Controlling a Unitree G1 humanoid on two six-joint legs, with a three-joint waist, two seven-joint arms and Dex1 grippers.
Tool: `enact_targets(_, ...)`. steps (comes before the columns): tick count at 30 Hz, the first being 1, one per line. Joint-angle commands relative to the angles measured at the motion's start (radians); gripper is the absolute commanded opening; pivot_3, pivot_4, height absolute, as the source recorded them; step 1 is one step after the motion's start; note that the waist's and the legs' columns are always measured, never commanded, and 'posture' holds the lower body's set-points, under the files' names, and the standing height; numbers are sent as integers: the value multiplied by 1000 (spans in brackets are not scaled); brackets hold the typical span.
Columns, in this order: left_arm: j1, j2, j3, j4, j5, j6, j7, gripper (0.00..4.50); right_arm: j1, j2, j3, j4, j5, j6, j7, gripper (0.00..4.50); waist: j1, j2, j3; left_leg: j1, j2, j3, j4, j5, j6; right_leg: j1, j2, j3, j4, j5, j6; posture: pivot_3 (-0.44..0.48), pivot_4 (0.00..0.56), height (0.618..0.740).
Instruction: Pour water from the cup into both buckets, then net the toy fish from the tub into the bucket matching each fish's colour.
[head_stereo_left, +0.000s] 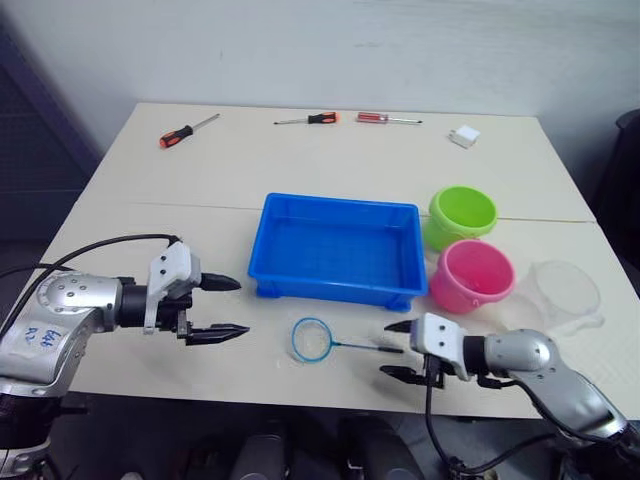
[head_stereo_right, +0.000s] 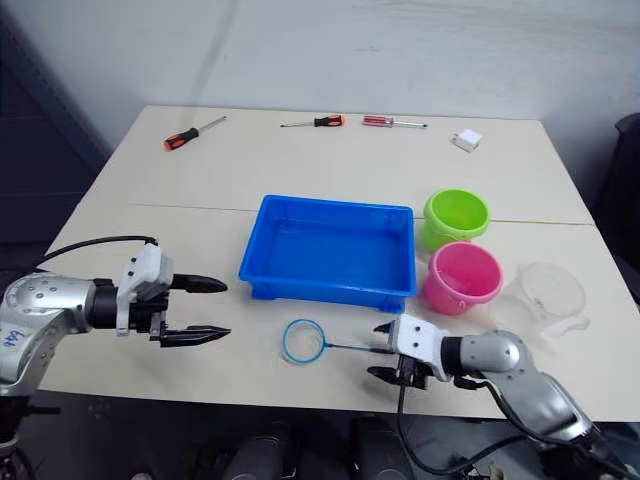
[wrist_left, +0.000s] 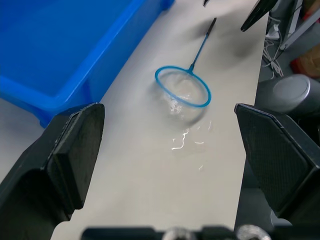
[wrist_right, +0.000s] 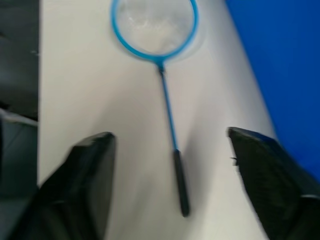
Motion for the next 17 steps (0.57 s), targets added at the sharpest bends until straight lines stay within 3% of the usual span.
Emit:
enact_targets(1, -70, -24, 24, 62, -42, 9, -3, 4500, 131, 13, -294, -139, 209, 130, -43, 4480, 4, 0, 0, 0, 0, 0, 0, 0, 0, 0, 0, 0, 0, 0, 0, 0, 150, 740)
enact_targets(6, -199, -59, 59, 211, -68, 23, 11, 4500, 442, 59, -807, -212, 376, 247, -26, 4480, 31, -1, 0, -1, 0, -1, -1, -1, -1, 1, 0, -2, 0, 0, 0, 0, 150, 740)
enact_targets(10, -249, -52, 57, 293, -44, -10, -9, 4500, 558, 101, -1039, -179, 406, 252, -42, 4480, 20, -1, -1, 0, 0, 0, -1, -1, 0, 2, 0, 0, -3, 0, 0, 0, 150, 740)
enact_targets(13, -264, -47, 50, 318, -32, -33, -22, 4500, 606, 124, -1125, -161, 421, 250, -39, 4480, 13, -1, -1, 3, 0, 2, -2, -1, 0, 2, 0, 2, -1, 0, 0, 0, 150, 740)
enact_targets(17, -278, -50, 40, 328, -33, -36, -50, 4500, 631, 134, -1143, -164, 445, 253, -33, 4480, 7, -1, -1, 5, 0, 2, -4, -1, 0, 3, 0, 2, 0, -1, -1, 0, 150, 740)
